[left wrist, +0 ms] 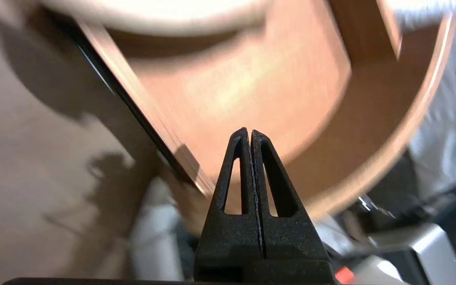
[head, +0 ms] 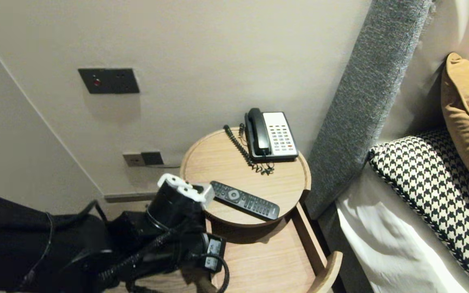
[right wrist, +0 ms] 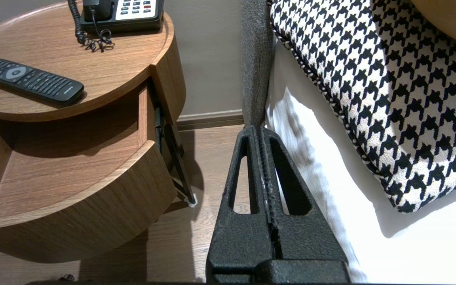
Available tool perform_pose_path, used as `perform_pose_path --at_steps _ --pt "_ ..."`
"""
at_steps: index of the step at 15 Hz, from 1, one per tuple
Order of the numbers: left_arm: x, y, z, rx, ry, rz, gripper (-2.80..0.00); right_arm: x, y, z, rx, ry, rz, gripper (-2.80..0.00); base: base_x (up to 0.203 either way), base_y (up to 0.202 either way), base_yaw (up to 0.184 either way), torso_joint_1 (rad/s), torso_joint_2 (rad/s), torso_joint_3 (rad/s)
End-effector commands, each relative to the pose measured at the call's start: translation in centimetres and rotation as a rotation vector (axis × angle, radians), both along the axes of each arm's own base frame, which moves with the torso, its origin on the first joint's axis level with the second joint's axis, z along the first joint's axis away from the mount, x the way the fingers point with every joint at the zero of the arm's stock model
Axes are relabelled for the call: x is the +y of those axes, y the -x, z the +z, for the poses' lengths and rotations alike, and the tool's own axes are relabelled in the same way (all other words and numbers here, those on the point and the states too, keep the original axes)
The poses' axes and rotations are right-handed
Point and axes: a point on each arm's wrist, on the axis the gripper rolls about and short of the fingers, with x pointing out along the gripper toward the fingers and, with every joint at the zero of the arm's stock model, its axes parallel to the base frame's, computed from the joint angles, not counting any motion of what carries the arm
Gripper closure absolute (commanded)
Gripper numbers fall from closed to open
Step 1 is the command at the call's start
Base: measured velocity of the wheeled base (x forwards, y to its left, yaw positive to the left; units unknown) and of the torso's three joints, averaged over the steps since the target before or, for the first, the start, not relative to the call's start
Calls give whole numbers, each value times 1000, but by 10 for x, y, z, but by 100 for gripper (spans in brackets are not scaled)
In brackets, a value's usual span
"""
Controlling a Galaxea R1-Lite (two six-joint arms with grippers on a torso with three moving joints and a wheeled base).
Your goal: Put the remote controls on the table in the drawer one by one
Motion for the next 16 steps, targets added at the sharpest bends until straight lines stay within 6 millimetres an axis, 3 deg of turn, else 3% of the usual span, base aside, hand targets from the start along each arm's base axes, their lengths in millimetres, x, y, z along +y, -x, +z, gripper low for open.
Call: perform_pose_path --at_steps 1,4,5,12,16 --pt "10 -25 30 -117 -38 -16 0 0 -3 -11 41 -1 0 0 0 0 0 0 0 0" --pt "19 -53 43 -204 -142 -66 0 0 -3 -11 40 -1 0 0 0 0 0 0 0 0" --pt "18 -59 41 -222 -177 -94 -280 0 -3 -11 41 -1 0 0 0 0 0 0 0 0" --pt "-7 -93 21 -498 -375 -391 -280 0 -3 -11 39 -2 0 0 0 0 0 0 0 0" --pt "-21 -111 8 -596 -425 -443 -280 0 -3 -11 40 -1 0 0 0 0 0 0 0 0"
